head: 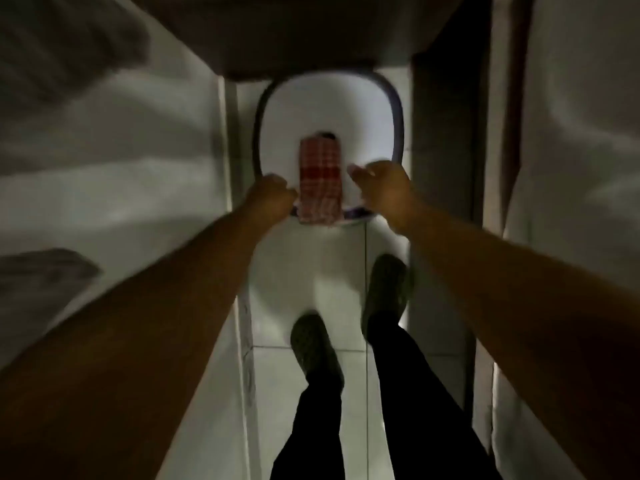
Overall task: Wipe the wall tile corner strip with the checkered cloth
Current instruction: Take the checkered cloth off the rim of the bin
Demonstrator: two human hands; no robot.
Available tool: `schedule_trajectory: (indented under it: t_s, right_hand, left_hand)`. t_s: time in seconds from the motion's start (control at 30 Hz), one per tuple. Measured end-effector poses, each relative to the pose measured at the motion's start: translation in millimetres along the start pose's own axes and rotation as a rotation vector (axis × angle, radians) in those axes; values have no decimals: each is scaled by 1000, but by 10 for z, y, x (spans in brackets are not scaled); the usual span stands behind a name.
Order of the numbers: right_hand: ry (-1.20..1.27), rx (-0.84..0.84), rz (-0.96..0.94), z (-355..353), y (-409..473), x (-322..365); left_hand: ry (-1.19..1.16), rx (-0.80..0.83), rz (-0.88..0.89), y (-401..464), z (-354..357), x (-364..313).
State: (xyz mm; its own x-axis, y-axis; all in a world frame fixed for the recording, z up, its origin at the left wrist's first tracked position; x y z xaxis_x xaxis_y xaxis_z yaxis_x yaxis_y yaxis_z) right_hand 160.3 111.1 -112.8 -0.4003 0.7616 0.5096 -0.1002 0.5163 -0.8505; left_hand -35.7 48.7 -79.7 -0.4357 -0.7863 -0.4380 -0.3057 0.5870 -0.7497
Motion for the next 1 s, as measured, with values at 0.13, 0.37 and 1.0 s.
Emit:
schedule_trajectory:
  t_s: [0.13,0.37,1.0]
  right_hand:
    - [-220,40,9,402,426,-209]
    - [-143,49,-9,574,584,-216]
    - [-29,28,111,370,-617,-1193]
  left_hand:
    - [-105,-26,-97,457,304,263]
    - [-451,-85,-211,666,562,452]
    - [-433,117,45,-615,801,700]
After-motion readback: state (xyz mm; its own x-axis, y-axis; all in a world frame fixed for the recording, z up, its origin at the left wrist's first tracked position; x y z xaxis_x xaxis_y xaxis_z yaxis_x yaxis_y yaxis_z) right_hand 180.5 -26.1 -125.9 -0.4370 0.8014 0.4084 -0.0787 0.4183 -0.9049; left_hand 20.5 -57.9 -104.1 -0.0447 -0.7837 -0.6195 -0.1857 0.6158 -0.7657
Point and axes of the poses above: each hand's wrist, its own y-axis towards the middle knuckle, its own z-axis out of the palm, x = y × z, the point moved 10 cm from there along y, towards the middle knuckle, and after that the axes turned 7 degrees about z, right-handed, at the moved point
